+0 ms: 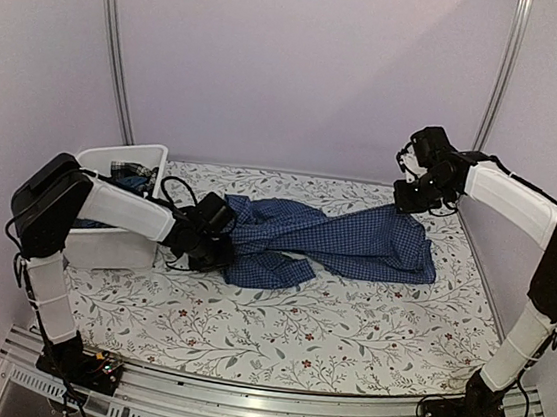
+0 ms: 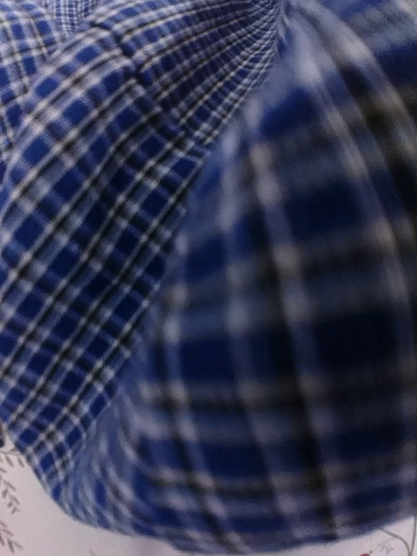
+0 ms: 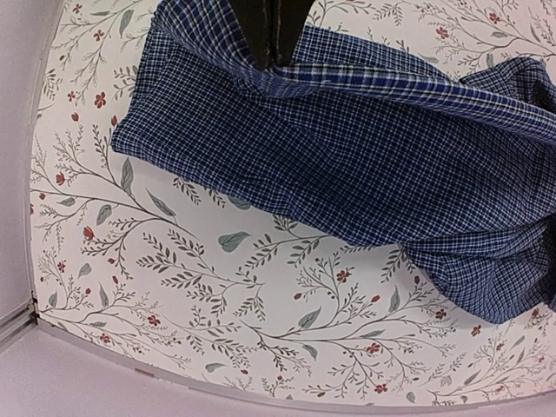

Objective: Fold and stack the mixed laundry pile
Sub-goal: Adjust the crumpled shirt at the center of the board.

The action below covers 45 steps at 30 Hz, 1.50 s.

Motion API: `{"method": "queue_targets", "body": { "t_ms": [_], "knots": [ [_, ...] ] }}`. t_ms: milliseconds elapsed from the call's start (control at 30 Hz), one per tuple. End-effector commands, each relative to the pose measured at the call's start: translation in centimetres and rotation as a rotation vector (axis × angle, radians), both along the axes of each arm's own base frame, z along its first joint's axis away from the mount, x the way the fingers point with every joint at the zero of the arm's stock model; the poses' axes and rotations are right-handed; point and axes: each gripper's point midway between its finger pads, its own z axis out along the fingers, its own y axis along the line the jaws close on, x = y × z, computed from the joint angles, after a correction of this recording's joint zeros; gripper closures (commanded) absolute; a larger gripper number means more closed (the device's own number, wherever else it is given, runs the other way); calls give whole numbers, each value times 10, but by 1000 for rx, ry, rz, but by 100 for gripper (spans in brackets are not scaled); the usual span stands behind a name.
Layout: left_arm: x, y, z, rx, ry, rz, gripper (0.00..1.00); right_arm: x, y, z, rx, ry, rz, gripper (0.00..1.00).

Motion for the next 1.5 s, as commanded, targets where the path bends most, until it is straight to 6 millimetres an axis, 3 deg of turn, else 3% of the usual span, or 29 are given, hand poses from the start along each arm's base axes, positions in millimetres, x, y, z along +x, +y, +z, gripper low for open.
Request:
{"method": "queue_targets", "body": {
  "t_ms": [0,67,100,233,267,333,400,500,567,667,800,833,933,1000,1200,1467],
  "knots": [
    [-1,-6,17,20,-9,-120,100,2,-14,30,-2,-87,-30,100],
    [5,-12,54,32,-81,-198,100,2,-15,43,5,-116,-35,100],
    [11,-17,87,18,-148,-225,100,3,-17,53,5,-138,-43,100],
    [22,-23,183,17,-346,-342,100,3,-23,104,37,-250,-60,100],
    [23,-25,197,17,-370,-371,100,0,-18,115,67,-273,-26,100],
    [22,-27,204,7,-337,-417,100,-11,2,116,136,-258,99,100],
    [16,-33,194,-13,-265,-474,100,-29,27,98,184,-174,272,85],
    [-2,-33,169,-26,-175,-525,100,-45,47,56,231,-12,381,52],
    [-18,-25,146,-17,-97,-548,100,-49,54,34,263,39,405,45],
    [-46,1,108,67,33,-556,100,-49,62,20,317,62,411,34],
    [-65,31,76,158,108,-539,100,-37,72,-4,320,98,451,31],
    [-65,36,69,167,124,-533,100,-29,73,-18,309,121,451,31],
    [-60,38,57,183,149,-519,100,-6,73,-36,344,151,438,30],
    [-56,36,53,184,157,-511,100,9,71,-52,409,191,410,30],
    [-48,32,51,176,160,-497,100,39,50,-74,546,237,345,27],
    [-39,30,53,179,163,-496,100,46,46,-118,610,342,322,26]
  ]
}}
